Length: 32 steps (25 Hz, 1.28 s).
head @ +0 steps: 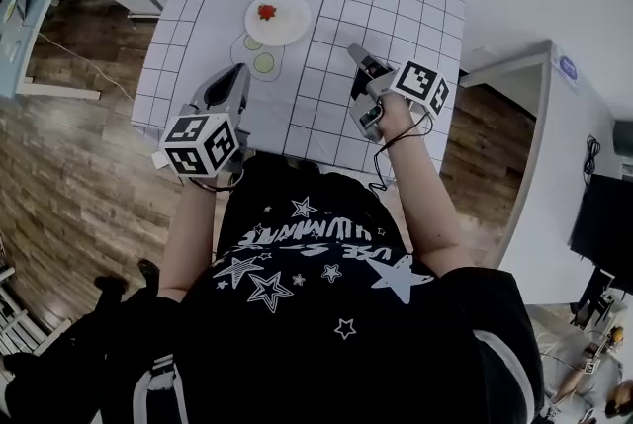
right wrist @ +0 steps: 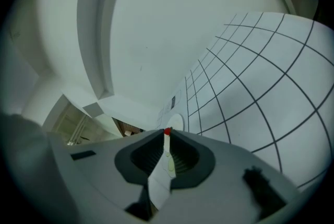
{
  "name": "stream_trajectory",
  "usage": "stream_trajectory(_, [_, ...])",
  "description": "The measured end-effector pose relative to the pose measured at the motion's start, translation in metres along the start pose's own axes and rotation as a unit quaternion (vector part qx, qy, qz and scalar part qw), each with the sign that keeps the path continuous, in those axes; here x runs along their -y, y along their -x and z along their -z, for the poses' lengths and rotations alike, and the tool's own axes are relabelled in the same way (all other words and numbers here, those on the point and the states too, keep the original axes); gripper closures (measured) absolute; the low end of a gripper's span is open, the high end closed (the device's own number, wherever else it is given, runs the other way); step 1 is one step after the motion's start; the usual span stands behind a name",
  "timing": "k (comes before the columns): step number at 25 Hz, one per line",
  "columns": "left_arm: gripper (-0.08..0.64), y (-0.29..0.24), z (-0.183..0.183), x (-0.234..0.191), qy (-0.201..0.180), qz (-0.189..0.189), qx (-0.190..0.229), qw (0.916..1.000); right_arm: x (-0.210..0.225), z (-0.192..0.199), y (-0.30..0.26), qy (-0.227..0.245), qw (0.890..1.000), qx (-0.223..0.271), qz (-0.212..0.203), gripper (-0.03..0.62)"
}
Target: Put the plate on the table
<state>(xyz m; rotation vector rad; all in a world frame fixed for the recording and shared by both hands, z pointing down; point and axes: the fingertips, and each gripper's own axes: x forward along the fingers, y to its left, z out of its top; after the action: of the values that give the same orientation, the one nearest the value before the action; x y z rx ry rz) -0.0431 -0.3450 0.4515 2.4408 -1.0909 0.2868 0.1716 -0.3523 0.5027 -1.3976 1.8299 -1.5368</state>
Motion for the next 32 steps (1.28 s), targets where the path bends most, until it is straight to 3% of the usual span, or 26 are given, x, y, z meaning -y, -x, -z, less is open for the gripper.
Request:
stream_trajectory(7, [0.551, 0.005, 0.035, 0.031, 0.009, -0.009, -0.021, 0.9997, 0.026, 0.012, 0.027, 0.018, 0.999, -0.025, 0.011, 0.551])
stream_trajectory(12, [0.551, 0.012, 0.040, 0.044, 0.004, -0.010, -0.019, 0.9998, 0.039, 0.021, 0.037, -0.009, 1.000, -0.016, 0.008, 0.551])
stream_trajectory(23, [0.551, 0.074, 0.071, 0.065, 0.032, -0.019, 0.009, 0.9993, 0.005, 0.082, 0.067, 0.035, 0.998, -0.052, -0.026, 0.551])
stream_trajectory(32, [0.551, 0.149, 0.081, 0.088, 0.026, -0.036, 0.045, 0.9980, -0.022, 0.129, 0.102, 0.066, 0.995, -0.065, -0.049, 0.551])
